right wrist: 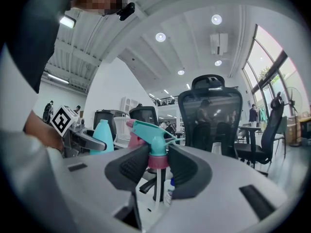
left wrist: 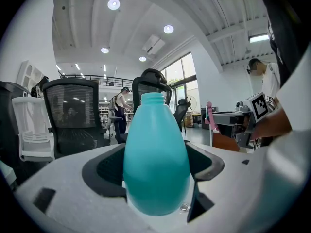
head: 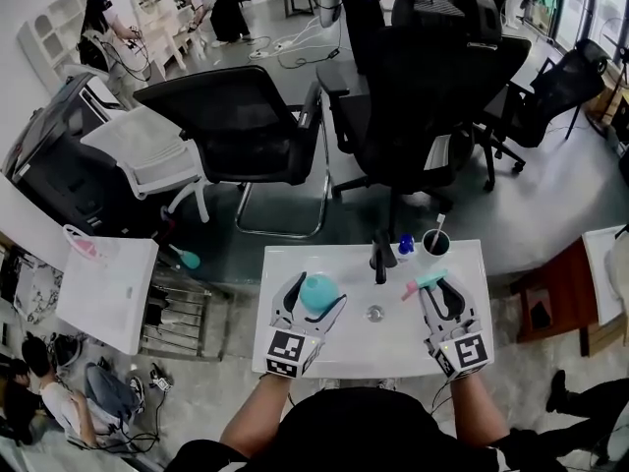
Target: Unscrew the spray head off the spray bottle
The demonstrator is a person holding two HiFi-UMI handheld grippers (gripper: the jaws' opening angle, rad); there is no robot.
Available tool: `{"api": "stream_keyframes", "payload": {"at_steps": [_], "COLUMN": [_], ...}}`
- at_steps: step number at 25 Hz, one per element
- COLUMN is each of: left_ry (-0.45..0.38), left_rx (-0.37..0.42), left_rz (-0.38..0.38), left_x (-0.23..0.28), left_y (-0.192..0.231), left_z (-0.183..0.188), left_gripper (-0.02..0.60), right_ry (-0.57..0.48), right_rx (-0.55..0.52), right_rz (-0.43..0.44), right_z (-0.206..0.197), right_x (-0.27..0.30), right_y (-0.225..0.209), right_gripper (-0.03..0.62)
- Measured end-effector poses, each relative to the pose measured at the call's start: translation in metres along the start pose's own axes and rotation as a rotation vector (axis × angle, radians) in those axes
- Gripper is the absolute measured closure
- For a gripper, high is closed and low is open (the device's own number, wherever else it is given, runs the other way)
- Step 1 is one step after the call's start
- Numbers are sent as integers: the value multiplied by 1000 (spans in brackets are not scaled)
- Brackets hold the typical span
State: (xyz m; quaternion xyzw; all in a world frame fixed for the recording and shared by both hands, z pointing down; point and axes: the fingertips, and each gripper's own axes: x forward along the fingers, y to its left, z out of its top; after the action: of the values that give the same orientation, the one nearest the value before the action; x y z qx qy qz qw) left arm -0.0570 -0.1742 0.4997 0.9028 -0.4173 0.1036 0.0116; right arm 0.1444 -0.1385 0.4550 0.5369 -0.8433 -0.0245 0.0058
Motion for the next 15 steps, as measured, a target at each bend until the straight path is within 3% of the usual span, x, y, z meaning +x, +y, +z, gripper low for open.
{"api": "stream_keyframes", "payload": {"at_steps": [15], "left_ry": [13], "left_rx": [-1], "left_rz": [-13], "left_x": [-1], "left_y": [-2], "left_z": [-4], "left_gripper": [193], "right_ry": [-41], "right_rx": [-3], "right_rz": [-10], "right_z": [12], "right_x": [-4], "right_y": [-1], "right_gripper": [464]}}
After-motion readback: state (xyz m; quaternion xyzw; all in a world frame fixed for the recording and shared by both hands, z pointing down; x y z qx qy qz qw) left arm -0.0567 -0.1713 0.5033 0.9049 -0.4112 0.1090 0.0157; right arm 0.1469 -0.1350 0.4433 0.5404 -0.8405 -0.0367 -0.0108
